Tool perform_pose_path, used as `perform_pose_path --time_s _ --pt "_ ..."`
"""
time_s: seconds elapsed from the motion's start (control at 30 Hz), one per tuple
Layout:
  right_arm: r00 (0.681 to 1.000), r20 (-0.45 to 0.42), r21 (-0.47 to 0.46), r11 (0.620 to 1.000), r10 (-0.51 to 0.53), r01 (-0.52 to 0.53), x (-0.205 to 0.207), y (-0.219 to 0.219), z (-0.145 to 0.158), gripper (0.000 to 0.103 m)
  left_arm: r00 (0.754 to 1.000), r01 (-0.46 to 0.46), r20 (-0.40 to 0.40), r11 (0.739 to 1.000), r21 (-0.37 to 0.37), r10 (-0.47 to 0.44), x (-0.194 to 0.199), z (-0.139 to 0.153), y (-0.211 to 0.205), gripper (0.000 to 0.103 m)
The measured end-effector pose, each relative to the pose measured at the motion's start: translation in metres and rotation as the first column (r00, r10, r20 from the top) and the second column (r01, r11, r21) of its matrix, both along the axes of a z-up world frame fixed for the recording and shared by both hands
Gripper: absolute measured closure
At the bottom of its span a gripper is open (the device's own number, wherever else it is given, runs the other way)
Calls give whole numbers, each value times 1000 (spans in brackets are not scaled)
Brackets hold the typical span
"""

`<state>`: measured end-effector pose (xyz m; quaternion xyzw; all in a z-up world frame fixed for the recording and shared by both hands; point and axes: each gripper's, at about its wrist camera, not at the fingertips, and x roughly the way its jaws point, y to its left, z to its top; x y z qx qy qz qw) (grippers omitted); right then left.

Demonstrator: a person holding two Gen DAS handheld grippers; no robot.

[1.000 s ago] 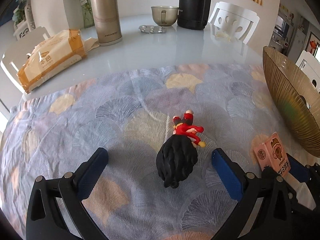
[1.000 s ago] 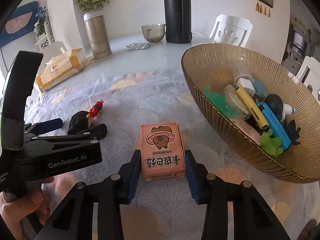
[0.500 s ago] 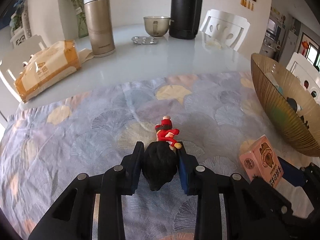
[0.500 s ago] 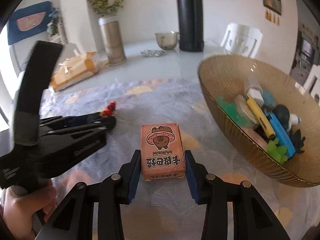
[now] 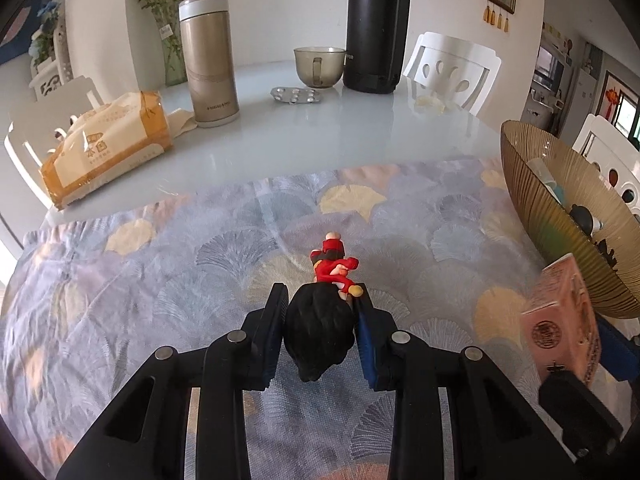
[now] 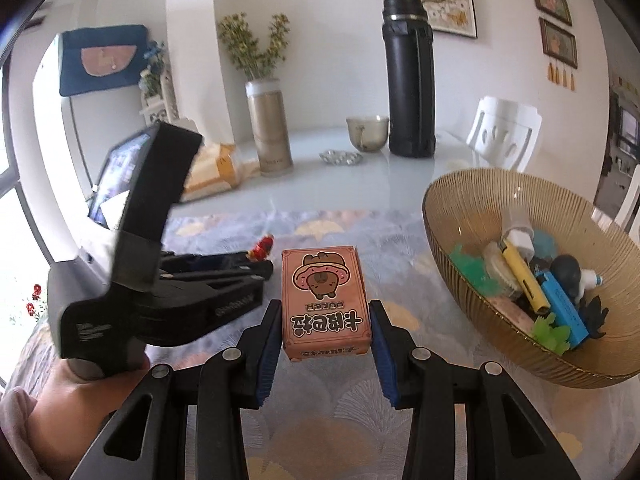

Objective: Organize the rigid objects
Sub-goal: 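Carry the doll and pink box over the bowl and open both tools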

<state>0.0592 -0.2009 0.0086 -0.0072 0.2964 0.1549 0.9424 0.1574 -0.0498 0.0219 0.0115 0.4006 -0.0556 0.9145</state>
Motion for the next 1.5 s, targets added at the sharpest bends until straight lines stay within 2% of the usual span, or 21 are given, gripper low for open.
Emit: perform_pose_path --time_s 0.57,0.77,0.9,1.03,1.13,1.2,1.27,1.43,1.5 --pt "984 173 122 991 29 -50 -29 -14 18 62 992 -26 125 999 -26 29 -18 14 4 74" --pt "978 207 228 973 -10 -38 -33 -32 21 62 981 -50 186 998 -31 55 -28 21 7 74" --pt "988 138 345 938 -68 17 -16 -57 27 62 983 -54 167 990 -129 75 -24 33 3 74" --pt "983 120 418 905 -138 76 -1 -89 56 62 978 25 210 994 -111 -1 -13 62 -33 74" --pt "974 110 412 901 -197 136 10 -112 74 62 973 76 225 991 -112 -49 -5 77 -61 74" --pt "969 82 417 891 -231 177 20 -127 78 62 972 112 219 984 -141 -79 0 85 -80 74" --pt "963 50 409 885 -266 223 28 -141 76 62 968 138 230 980 -146 -102 1 89 -94 74" --pt "945 -50 373 871 -324 319 45 -168 62 62 964 188 208 977 -99 -164 10 87 -127 73" --pt "938 -82 365 865 -338 344 50 -174 57 62 967 202 179 975 -96 -183 14 84 -135 69"
